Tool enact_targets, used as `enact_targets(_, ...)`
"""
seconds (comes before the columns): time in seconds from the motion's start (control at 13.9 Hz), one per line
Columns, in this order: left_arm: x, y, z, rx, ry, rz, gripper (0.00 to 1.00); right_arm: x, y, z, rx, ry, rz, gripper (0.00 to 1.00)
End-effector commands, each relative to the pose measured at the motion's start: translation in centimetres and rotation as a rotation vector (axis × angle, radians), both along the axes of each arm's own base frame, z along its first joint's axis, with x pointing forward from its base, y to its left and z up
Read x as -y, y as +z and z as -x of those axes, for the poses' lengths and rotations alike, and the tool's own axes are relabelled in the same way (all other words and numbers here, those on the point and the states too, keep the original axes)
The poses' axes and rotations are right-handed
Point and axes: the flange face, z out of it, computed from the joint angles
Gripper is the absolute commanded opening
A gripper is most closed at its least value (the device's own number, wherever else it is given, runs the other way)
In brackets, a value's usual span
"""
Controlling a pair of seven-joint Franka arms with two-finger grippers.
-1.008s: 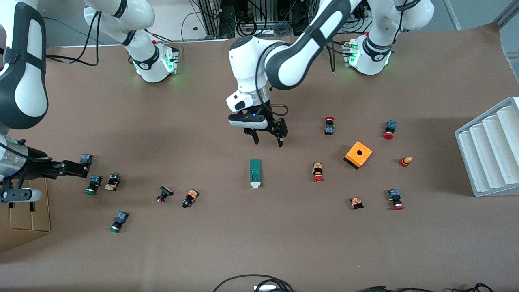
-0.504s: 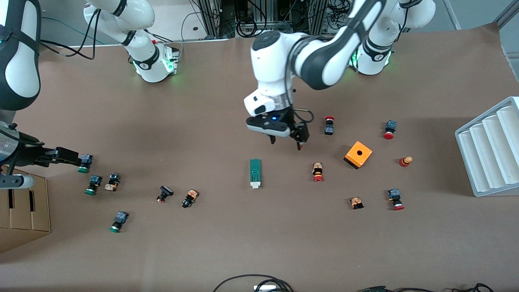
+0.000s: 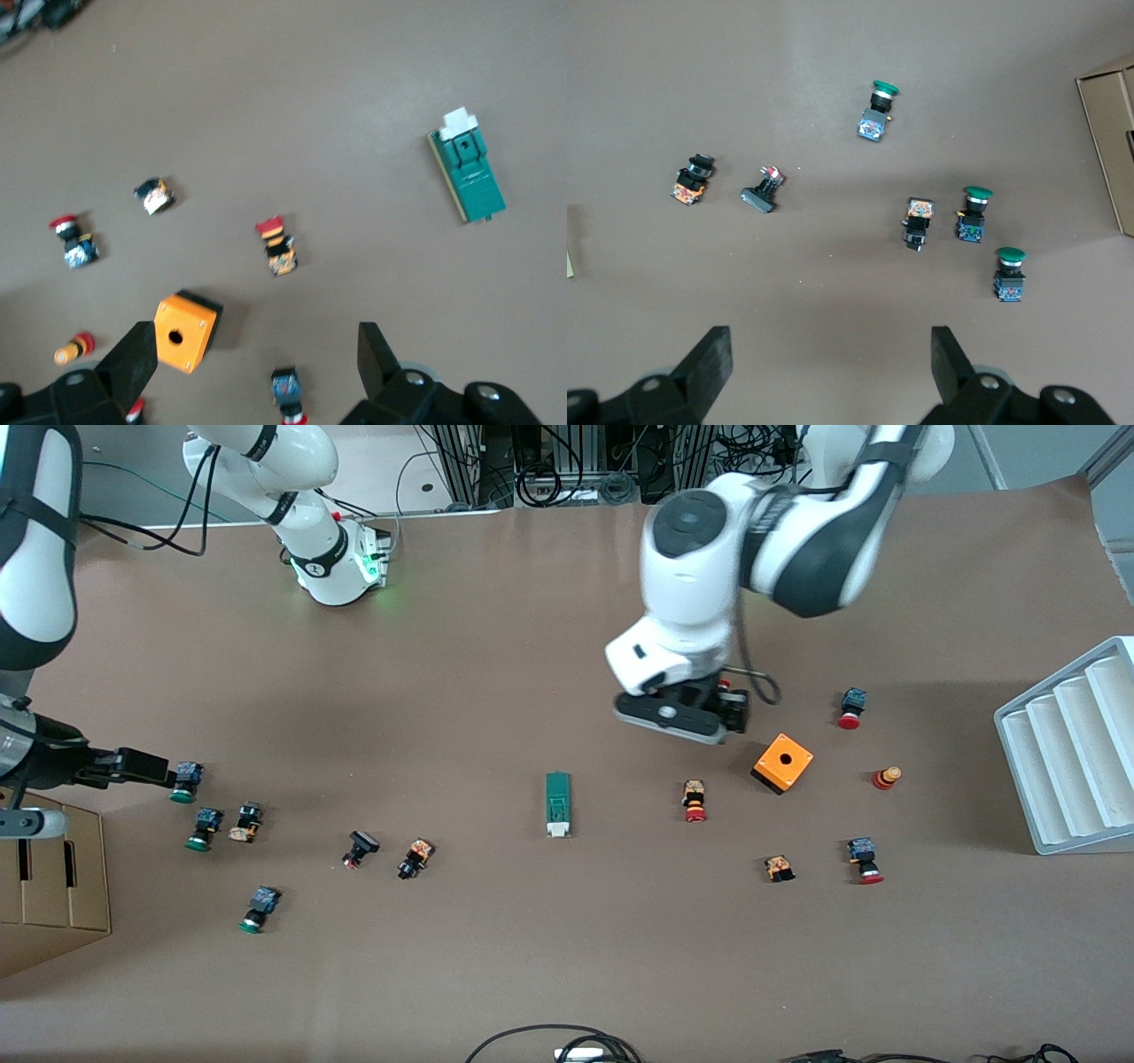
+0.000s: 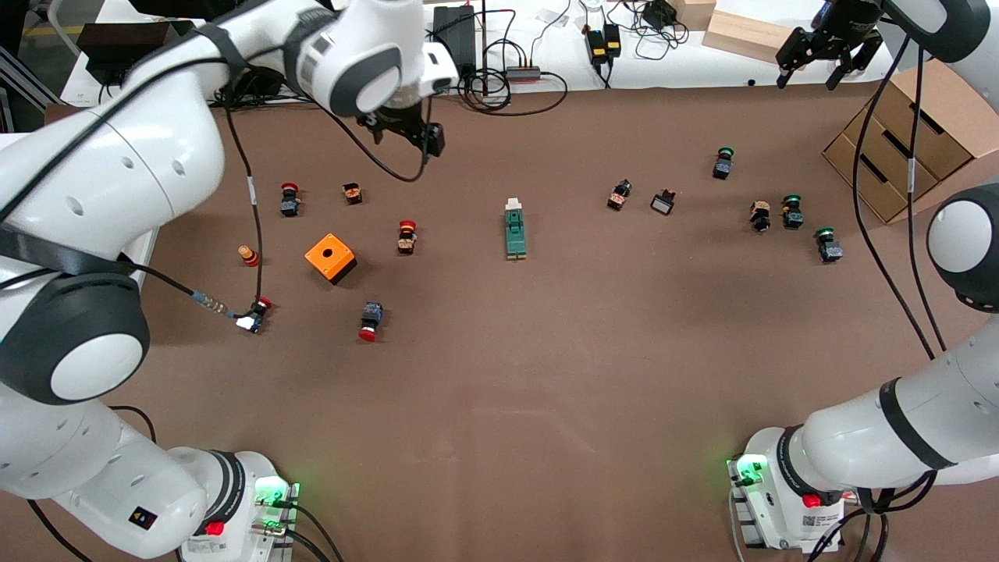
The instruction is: Close load switch with both arms
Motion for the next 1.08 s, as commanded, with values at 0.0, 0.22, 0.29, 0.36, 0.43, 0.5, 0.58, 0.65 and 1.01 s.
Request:
enact_targets(0.0, -4.9, 2.2, -2.6, -0.085, 0.02, 0.063, 1.0, -0.6, 0.0, 0.1, -0.011, -0.007, -0.016, 1.0)
enact_targets(0.22, -10.8, 3.9, -4.6, -0.142, 0.098, 0.084, 1.0, -0.2, 0.0, 0.2, -0.012, 0.001, -0.017, 1.0)
enact_targets(0.29, -12.2, 4.7, -4.8, -0.155, 0.112, 0.077, 1.0, -0.3, 0.0, 0.2, -0.012, 0.002, -0.017, 1.0)
enact_targets(0.36, -13.3, 5.5, -4.8, -0.152, 0.126, 0.063, 1.0, -0.3, 0.1, 0.2, -0.013, 0.006, -0.016, 1.0)
enact_targets(0.43, -15.3, 5.7, -5.4, -0.155, 0.158, 0.07, 1.0, -0.3, 0.1, 0.2, -0.009, 0.004, -0.017, 1.0)
enact_targets(0.5, -17.4, 6.1, -5.9, -0.152, 0.188, 0.071, 1.0, -0.4, 0.0, 0.1, -0.007, 0.011, -0.004, 1.0)
enact_targets(0.58, -18.1, 6.8, -5.7, -0.142, 0.183, 0.069, 1.0, -1.3, 0.0, 0.0, -0.006, 0.035, 0.023, 1.0)
enact_targets(0.65, -19.2, 7.1, -5.6, -0.144, 0.195, 0.064, 1.0, -2.1, 0.0, 0.0, -0.007, 0.057, 0.036, 1.0)
enact_targets(1.01, -26.1, 7.4, -4.1, -0.074, 0.292, 0.104, 1.0, -1.5, 0.0, -0.8, 0.046, 0.144, 0.041, 1.0)
